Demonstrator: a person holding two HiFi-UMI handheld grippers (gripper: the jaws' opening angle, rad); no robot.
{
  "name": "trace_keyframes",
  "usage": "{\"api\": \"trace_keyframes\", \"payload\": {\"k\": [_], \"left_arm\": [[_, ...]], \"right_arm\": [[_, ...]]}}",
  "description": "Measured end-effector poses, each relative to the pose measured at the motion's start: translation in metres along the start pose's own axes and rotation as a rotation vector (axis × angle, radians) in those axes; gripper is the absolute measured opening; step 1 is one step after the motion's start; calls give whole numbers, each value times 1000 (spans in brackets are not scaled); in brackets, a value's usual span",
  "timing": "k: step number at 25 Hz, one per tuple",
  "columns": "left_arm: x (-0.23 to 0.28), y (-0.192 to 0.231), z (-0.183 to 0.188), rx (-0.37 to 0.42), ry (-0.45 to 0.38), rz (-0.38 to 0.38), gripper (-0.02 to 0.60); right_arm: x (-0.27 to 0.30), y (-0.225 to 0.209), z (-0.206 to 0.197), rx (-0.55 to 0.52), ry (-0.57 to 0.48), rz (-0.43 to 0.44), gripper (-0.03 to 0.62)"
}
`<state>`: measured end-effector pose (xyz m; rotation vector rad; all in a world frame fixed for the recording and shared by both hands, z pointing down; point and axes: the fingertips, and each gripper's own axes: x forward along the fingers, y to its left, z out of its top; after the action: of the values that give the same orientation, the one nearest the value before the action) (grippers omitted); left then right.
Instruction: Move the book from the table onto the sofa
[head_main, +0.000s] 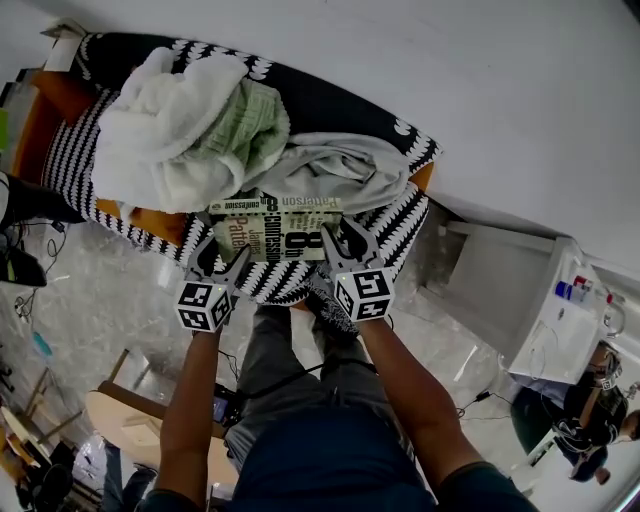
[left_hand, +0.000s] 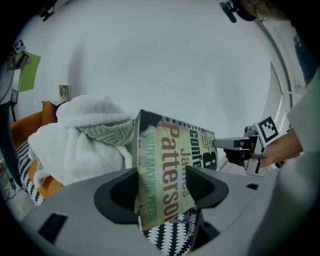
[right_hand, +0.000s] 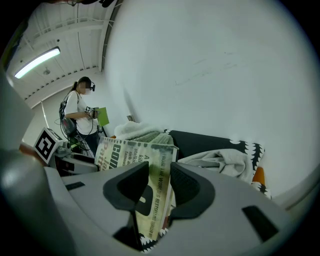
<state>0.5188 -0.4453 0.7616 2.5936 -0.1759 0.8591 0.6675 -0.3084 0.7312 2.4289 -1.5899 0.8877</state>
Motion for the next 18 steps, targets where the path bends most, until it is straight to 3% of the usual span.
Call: {"api": "trace_keyframes", "payload": {"k": [18], "left_arm": [[31, 23, -62, -7, 133, -48, 290]], "right_arm": [[32, -6, -66, 61, 108, -28, 144]]}}
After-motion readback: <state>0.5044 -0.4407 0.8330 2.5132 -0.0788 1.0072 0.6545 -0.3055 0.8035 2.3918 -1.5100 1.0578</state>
